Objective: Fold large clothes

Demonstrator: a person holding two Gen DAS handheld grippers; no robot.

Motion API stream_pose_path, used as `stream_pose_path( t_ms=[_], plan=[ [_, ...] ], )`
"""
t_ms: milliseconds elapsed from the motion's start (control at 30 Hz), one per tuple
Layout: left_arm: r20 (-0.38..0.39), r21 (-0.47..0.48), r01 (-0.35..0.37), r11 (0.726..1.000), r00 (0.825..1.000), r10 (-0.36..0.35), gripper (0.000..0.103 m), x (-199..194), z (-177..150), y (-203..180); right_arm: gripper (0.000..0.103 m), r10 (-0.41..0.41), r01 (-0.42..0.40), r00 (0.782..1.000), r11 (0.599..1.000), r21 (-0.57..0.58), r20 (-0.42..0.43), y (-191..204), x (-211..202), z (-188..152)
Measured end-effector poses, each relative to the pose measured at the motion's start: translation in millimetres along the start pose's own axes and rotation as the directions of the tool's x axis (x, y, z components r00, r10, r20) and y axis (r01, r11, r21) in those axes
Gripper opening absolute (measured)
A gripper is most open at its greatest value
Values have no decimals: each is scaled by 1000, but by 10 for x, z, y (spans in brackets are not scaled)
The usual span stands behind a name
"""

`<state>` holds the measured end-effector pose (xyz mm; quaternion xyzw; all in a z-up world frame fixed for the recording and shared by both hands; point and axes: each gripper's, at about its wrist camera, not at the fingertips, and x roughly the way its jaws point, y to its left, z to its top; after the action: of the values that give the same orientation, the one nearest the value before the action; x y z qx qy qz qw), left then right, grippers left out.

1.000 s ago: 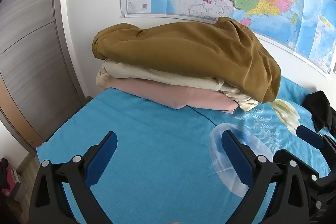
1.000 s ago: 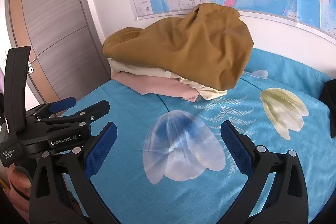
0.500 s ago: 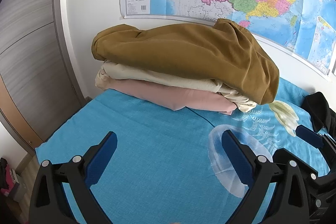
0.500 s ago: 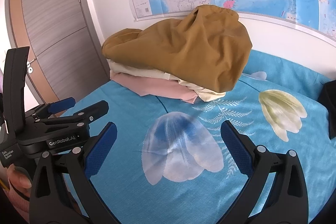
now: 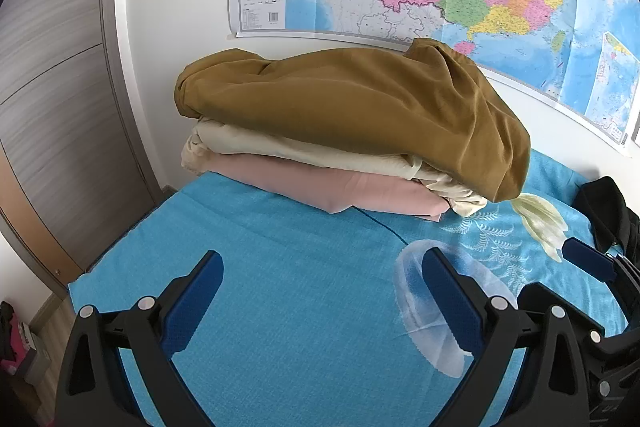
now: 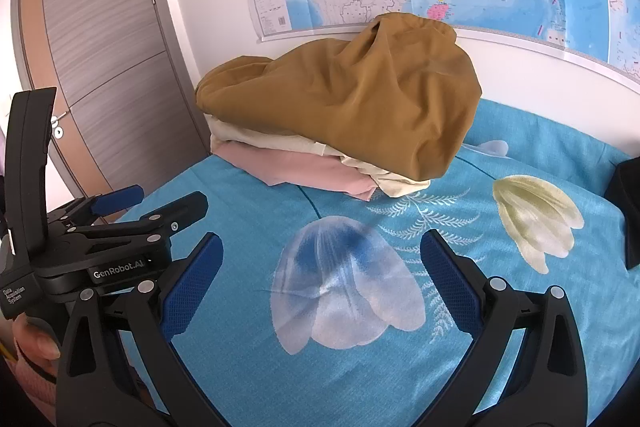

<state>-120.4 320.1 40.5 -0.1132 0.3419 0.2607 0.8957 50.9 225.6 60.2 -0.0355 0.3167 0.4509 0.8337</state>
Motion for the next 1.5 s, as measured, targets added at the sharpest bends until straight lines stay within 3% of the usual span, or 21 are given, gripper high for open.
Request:
stream_pose_path(
  t_ms=[1500],
  plan=[
    [27,6,-11,1000,1000,11,97,-25,-12,-1,98,-1,1,1000,1000,10,6,5,15,-20]
  ],
)
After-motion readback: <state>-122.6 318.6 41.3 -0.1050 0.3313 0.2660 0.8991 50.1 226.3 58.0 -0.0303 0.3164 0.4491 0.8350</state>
